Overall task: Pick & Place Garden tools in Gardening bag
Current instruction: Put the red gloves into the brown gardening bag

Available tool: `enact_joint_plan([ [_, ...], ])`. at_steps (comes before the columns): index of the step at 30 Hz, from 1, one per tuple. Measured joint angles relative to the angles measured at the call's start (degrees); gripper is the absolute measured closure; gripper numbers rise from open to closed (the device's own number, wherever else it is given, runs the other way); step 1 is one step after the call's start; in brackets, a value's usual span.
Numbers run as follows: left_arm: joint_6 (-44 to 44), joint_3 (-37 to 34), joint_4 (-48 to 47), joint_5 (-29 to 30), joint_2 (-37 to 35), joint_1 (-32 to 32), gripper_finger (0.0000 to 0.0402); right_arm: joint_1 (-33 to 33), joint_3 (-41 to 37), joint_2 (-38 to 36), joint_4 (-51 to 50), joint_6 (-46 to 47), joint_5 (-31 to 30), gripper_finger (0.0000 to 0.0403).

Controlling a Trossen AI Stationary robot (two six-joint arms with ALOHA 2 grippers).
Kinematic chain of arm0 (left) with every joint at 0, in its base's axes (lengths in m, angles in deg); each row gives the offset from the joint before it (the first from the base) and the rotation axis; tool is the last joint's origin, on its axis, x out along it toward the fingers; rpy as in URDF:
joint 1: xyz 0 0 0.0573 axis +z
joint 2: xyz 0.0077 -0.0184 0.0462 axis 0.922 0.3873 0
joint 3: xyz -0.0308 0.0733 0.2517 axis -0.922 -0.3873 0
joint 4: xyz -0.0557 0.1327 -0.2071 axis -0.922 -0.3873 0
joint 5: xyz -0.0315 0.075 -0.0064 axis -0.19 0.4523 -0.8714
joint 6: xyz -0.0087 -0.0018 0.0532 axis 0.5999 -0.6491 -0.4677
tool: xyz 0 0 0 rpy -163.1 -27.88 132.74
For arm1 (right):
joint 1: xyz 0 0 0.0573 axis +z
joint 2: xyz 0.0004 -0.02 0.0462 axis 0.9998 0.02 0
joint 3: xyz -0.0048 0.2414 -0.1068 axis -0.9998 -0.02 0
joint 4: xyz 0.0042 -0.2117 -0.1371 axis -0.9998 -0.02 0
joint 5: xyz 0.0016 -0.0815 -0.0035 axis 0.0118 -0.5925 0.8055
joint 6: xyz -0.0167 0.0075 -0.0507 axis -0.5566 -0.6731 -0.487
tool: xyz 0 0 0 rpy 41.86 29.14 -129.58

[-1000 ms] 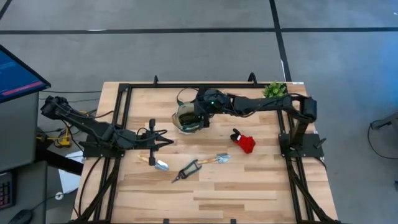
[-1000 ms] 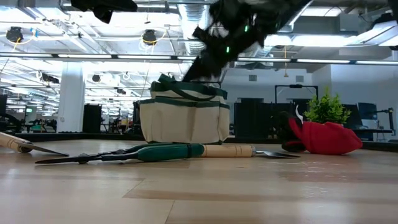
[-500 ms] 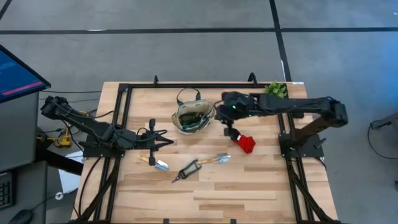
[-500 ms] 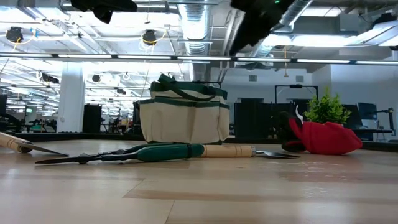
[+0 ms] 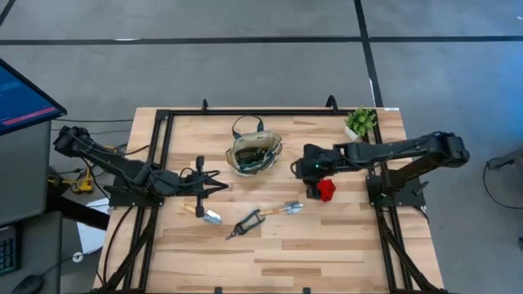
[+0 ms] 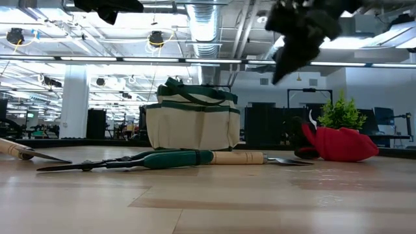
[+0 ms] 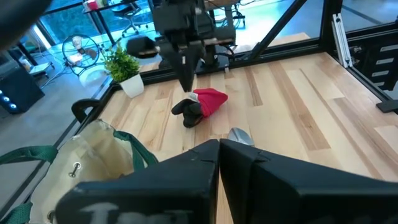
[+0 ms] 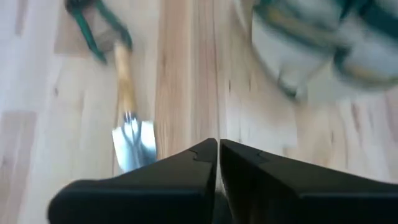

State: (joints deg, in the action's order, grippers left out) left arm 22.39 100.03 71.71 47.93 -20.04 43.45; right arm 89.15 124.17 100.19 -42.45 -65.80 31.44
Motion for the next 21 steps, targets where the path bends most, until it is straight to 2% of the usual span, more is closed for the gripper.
enact_joint_plan([
  [4,0.0,0.0,0.0,0.0,0.0,0.0,0.0399,0.1,-0.6,1.0,-3.8,2.5,0.3,0.0393],
  [7,0.0,0.0,0.0,0.0,0.0,0.0,0.0399,0.6,-0.6,0.8,-5.5,2.3,1.7,0.0378],
  [10,0.1,0.0,0.0,0.0,0.0,0.0,0.0399,1.2,-0.6,0.8,-7.2,2.3,2.0,0.0342],
  [18,0.1,0.0,0.0,0.0,0.0,0.0,0.0399,1.9,-0.6,0.8,-8.0,2.2,1.9,0.021],
  [21,0.1,0.0,0.0,0.0,0.0,0.0,0.0399,1.9,-0.6,0.8,-7.9,2.2,1.8,0.0179],
])
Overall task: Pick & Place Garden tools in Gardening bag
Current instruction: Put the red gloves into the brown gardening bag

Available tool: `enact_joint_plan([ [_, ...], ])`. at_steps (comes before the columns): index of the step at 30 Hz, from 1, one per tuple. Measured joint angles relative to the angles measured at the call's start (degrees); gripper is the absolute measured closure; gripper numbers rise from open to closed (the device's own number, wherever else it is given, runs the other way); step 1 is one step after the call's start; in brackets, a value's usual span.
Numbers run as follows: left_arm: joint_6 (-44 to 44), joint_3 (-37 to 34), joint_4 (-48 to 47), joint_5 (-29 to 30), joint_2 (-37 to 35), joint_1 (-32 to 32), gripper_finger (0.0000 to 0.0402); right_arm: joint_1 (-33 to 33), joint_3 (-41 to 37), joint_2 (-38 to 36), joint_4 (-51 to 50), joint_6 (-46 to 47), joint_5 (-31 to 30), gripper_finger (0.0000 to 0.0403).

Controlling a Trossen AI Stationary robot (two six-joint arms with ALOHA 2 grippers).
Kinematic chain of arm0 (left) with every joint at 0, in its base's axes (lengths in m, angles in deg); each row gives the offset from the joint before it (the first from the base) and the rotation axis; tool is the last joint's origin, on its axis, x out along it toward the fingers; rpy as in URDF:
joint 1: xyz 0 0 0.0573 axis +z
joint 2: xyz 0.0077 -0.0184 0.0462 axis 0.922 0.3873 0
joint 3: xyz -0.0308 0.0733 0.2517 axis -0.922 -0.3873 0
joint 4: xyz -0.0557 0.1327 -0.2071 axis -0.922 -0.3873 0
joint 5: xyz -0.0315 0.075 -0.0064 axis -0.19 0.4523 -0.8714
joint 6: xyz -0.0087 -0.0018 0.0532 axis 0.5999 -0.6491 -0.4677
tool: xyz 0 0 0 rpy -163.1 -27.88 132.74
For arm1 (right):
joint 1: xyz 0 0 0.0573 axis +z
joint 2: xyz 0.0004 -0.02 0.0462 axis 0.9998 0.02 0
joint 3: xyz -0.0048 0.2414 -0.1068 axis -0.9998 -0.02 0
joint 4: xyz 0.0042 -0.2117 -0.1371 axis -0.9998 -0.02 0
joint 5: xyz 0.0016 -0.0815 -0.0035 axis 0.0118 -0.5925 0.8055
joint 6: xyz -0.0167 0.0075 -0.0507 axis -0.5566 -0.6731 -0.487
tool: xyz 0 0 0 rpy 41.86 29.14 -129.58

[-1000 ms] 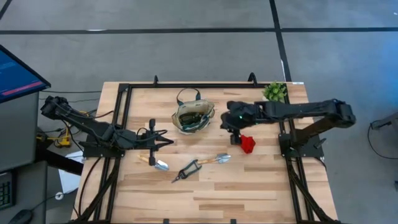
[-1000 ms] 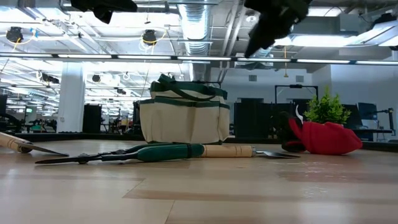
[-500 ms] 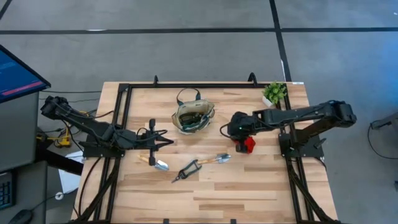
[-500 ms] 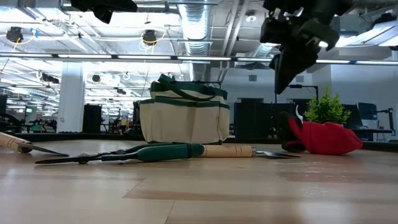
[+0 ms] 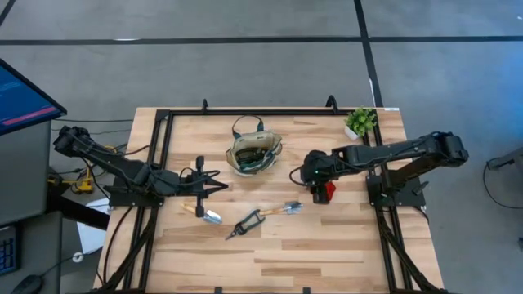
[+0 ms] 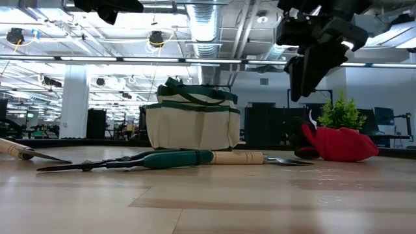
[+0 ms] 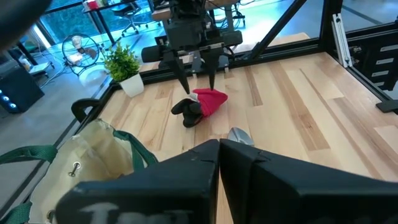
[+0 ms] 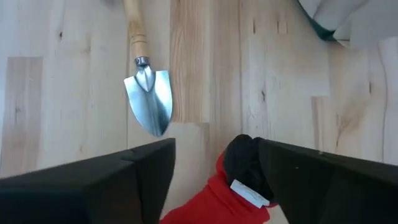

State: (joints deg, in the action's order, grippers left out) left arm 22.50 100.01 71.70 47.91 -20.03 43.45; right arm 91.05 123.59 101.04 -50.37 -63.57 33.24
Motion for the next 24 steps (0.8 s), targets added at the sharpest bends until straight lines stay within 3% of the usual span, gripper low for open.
enact_joint_plan([
  [5,0.0,0.0,0.0,0.0,0.0,0.0,0.0399,-0.1,-2.8,0.0,5.2,-0.1,-0.3,0.0172],
  [15,0.0,0.0,0.0,0.0,0.0,0.0,0.0399,-0.4,-8.7,0.1,10.3,-0.1,-4.0,0.0214],
  [24,0.0,0.0,0.0,0.0,0.0,0.0,0.0399,-3.2,-9.5,0.1,12.2,0.0,-3.2,0.0233],
])
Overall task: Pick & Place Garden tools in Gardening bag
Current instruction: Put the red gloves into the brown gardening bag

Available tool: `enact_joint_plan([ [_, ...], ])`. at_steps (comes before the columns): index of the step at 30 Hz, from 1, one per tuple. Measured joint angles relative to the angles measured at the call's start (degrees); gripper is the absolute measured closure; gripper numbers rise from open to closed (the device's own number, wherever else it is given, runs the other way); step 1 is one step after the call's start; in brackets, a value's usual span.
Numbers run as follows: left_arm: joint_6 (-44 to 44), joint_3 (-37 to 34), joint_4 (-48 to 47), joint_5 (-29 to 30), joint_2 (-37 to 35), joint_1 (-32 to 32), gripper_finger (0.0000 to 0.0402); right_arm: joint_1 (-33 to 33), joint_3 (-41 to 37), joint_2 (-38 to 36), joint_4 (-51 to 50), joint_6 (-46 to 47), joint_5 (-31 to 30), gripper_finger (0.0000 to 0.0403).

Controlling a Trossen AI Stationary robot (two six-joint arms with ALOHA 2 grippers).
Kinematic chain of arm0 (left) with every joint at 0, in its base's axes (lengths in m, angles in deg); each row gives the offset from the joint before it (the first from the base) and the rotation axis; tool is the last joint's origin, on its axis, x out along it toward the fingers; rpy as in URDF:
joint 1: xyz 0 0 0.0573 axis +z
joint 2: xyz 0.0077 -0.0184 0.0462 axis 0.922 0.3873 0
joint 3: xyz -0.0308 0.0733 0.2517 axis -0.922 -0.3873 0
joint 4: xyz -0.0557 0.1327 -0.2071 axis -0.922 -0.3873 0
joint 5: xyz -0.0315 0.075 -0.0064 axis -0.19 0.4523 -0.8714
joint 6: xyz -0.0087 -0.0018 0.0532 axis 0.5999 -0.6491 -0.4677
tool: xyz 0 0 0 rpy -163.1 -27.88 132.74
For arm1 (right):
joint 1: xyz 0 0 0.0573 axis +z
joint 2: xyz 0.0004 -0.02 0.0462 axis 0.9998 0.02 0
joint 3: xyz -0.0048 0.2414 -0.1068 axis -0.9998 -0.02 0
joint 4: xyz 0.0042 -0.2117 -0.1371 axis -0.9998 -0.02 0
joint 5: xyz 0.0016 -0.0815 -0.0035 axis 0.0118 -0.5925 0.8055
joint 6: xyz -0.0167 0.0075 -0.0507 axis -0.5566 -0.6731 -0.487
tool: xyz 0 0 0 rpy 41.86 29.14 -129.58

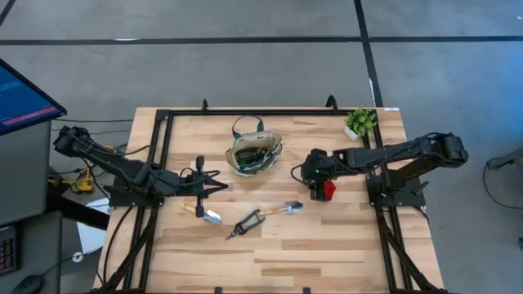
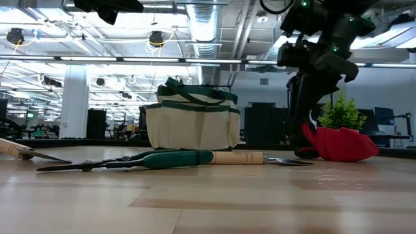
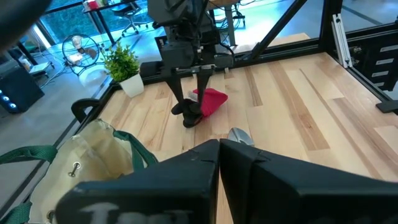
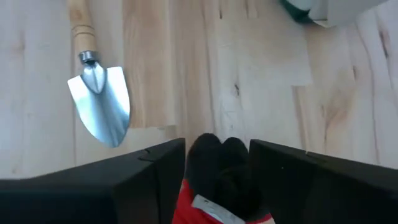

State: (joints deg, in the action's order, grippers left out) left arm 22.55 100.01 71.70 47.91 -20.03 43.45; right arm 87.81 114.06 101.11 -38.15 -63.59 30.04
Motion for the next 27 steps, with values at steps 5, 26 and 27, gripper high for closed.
enact_joint_plan([
  [5,0.0,0.0,0.0,0.0,0.0,0.0,0.0399,-0.9,0.0,0.0,0.0,0.0,0.3,0.024],
  [26,0.0,0.0,0.0,0.0,0.0,0.0,0.0399,-0.5,0.1,7.9,0.6,0.5,3.2,0.0247],
  [27,0.0,0.0,0.0,0.0,0.0,0.0,0.0399,-0.4,0.1,8.6,0.6,0.5,3.2,0.025],
])
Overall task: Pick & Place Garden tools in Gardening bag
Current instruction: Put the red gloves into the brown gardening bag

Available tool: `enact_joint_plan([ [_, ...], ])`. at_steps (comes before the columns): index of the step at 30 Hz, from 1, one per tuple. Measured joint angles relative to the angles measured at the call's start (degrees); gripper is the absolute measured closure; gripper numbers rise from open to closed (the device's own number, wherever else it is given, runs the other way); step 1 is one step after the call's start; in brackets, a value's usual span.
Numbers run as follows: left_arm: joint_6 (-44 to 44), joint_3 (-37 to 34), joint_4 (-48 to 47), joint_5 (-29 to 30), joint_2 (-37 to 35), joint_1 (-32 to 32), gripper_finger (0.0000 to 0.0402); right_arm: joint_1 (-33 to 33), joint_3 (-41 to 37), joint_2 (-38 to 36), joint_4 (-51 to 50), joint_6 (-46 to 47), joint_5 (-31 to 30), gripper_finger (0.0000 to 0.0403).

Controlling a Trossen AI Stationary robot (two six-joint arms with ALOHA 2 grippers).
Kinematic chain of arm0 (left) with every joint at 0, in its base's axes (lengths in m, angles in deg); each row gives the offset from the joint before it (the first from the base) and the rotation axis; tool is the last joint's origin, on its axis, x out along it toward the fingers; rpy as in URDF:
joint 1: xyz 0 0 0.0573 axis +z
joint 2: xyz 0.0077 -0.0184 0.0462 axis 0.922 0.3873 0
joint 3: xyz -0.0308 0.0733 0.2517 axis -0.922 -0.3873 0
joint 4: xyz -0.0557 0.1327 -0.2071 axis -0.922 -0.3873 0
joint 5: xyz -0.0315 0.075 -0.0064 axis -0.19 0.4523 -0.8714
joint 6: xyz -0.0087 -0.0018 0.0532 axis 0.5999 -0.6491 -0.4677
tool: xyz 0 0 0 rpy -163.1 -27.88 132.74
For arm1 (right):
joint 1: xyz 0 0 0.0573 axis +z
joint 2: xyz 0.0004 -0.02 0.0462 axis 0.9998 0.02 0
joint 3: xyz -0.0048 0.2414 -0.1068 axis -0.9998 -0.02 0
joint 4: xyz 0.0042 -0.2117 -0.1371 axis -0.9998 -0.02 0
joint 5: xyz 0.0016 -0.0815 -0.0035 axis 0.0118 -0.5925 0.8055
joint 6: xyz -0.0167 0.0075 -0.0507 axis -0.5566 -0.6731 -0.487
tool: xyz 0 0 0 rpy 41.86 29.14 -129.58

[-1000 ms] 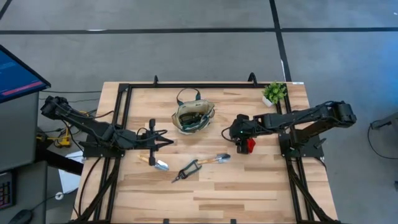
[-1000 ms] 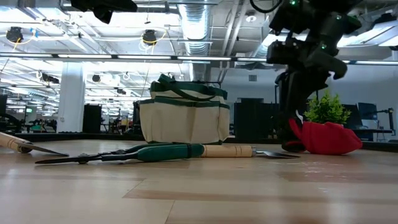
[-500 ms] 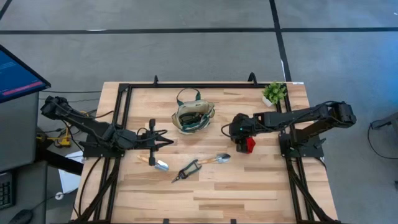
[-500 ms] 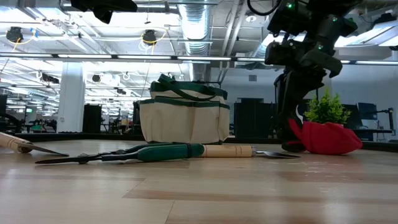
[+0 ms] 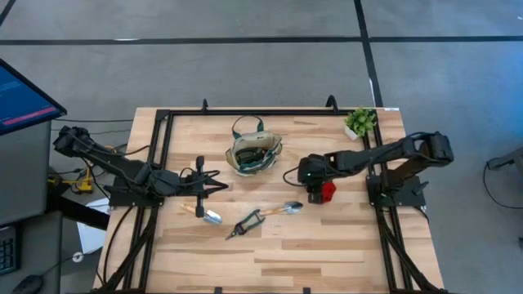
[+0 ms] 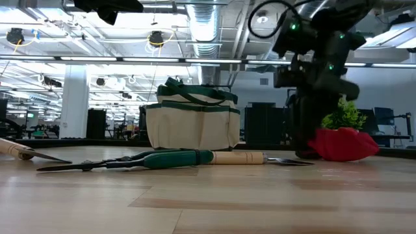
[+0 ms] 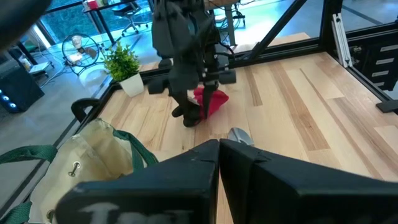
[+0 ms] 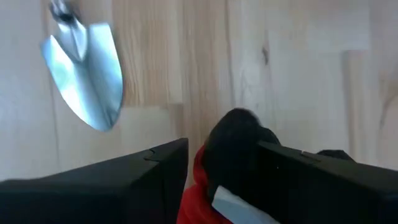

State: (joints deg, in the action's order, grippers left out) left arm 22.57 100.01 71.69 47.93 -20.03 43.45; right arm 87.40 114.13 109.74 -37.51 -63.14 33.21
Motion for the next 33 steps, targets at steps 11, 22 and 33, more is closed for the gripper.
enact_joint_plan([
  [11,0.0,0.0,0.0,0.0,0.0,0.0,0.0399,-0.2,0.9,-2.0,-1.6,-0.3,0.0,0.0388],
  [22,0.0,0.0,0.0,0.0,0.0,0.0,0.0399,0.5,13.4,-7.6,-2.5,-10.7,-10.3,0.0401],
  [33,0.0,0.0,0.0,0.0,0.0,0.0,0.0399,-2.3,19.7,-4.8,25.5,-27.2,-11.5,0.0402],
])
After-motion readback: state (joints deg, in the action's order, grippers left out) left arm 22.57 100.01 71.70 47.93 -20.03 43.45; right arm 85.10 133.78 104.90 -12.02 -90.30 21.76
